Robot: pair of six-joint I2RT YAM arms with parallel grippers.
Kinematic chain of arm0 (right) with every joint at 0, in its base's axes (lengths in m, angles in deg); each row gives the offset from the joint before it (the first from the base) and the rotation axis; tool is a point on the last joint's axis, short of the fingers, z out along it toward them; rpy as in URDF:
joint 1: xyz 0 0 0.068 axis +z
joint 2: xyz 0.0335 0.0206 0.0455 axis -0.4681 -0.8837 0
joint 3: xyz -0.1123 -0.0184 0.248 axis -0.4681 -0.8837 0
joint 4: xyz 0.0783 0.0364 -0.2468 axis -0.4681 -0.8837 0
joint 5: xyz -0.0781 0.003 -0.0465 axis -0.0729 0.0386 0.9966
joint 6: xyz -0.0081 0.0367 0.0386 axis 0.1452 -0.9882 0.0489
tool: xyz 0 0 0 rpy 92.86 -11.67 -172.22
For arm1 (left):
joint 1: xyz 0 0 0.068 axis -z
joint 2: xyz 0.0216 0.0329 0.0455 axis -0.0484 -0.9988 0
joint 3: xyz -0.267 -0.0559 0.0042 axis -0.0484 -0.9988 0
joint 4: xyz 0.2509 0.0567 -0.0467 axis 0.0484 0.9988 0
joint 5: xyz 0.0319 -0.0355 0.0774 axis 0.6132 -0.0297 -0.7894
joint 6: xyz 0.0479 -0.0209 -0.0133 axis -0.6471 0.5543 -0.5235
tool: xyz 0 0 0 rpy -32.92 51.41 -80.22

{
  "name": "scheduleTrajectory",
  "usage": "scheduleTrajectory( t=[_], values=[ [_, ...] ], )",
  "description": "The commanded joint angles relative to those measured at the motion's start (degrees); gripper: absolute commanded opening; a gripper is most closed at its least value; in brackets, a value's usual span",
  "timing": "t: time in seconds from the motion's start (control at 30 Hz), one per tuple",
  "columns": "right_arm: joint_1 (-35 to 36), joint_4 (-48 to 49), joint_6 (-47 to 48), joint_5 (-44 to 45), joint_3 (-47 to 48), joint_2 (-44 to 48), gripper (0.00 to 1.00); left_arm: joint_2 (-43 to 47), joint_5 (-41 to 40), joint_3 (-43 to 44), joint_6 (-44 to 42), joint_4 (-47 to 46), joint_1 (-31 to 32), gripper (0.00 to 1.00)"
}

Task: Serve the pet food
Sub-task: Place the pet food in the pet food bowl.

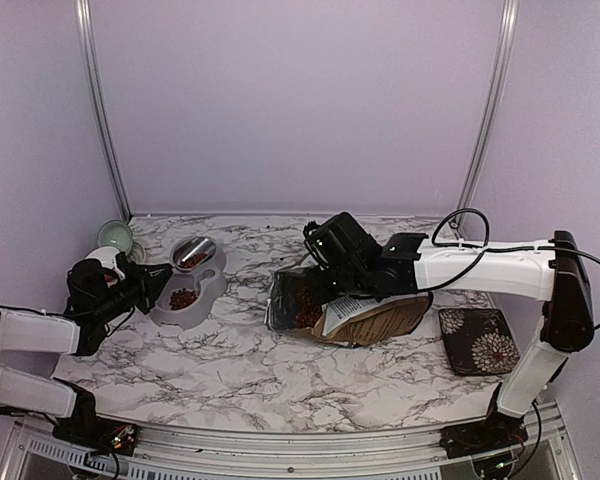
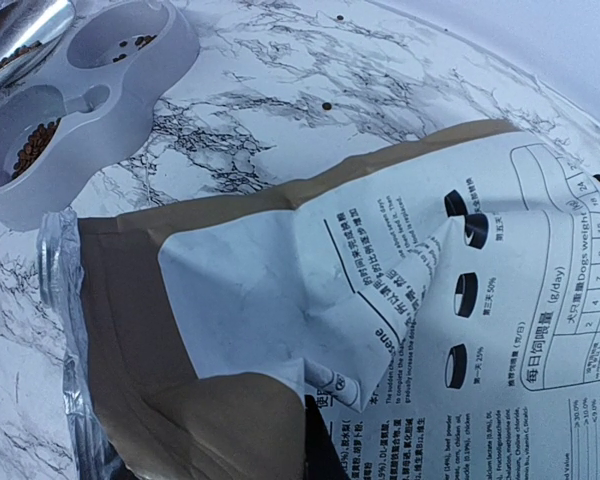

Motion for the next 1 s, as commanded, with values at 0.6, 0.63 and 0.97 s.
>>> scheduleTrajectory(
  t=[0.6,0.63,0.97],
  values=[
    [-1.89,-0.12,0.66,2.99,0.36,2.09,0.00,-12.07,0.27,4.81,-9.13,-2.74,-7.01,0.00],
    [-1.94,-0.19,0.71,3.00,0.48,2.07,0.00,-12.44,0.22,4.90,-9.37,-2.74,-7.10,0.00],
    [-1.95,-0.22,0.98,2.95,0.92,1.55,0.00,-14.42,-0.13,7.31,-12.91,-0.79,-8.31,0.00]
  ],
)
